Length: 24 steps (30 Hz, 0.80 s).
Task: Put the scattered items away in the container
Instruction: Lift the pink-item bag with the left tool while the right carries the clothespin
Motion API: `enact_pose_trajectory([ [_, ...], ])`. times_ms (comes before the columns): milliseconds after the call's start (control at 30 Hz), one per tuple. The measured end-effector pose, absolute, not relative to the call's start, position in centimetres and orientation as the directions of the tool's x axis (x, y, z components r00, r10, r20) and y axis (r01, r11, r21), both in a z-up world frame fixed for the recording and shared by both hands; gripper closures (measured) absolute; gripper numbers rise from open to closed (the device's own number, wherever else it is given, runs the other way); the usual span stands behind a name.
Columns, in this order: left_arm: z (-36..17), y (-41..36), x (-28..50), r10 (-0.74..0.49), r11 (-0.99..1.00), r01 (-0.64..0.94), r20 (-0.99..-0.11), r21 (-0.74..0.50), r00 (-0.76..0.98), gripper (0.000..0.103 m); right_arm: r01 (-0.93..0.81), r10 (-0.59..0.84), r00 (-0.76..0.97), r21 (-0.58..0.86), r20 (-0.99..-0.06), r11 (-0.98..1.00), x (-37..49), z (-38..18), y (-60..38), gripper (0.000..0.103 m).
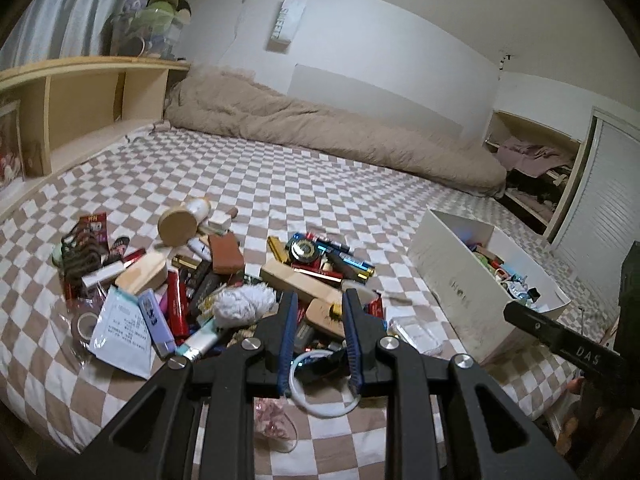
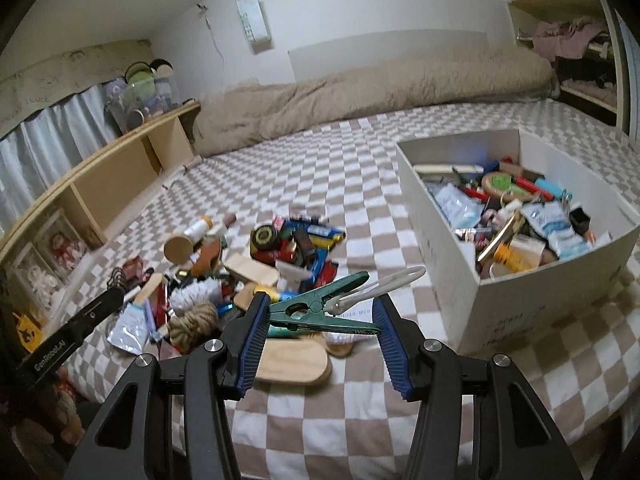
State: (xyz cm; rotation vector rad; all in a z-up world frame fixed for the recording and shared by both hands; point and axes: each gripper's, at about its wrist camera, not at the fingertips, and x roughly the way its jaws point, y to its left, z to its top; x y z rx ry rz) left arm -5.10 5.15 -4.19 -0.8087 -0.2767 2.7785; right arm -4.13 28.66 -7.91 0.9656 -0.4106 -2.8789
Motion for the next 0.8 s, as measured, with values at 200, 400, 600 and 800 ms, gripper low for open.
enact_pose_trajectory([
  [200, -5.0, 4.9, -5.2, 0.233, -0.969, -0.142, -0.556, -0.204, -0.798, 0.08, 0.002, -0.172, -0.804, 0.287, -0.569, -0.958, -4.0, -7.4, 29.2, 0.049],
  [400, -9.9, 4.6, -5.1, 0.184, -0.981, -0.091, -0.677, -0.171, -0.713, 0.055, 0.002, -0.2, -0.784, 0.319, -0.588, -0.948, -3.9, -8.8, 29.3, 0.049],
  [600, -14.2, 4.9, -5.9, 0.138, -0.99, -0.063, -0.749, -0.128, -0.648, 0.049, 0.002, -0.208, -0.768, 0.323, -0.606, -0.946, -3.8, -9.7, 29.0, 0.049],
  [800, -16.1, 4.9, -6.7, 0.16, -0.986, -0.062, -0.783, -0.154, -0.601, 0.067, -0.005, -0.204, -0.759, 0.318, -0.619, -0.948, -3.9, -10.1, 28.9, 0.049],
])
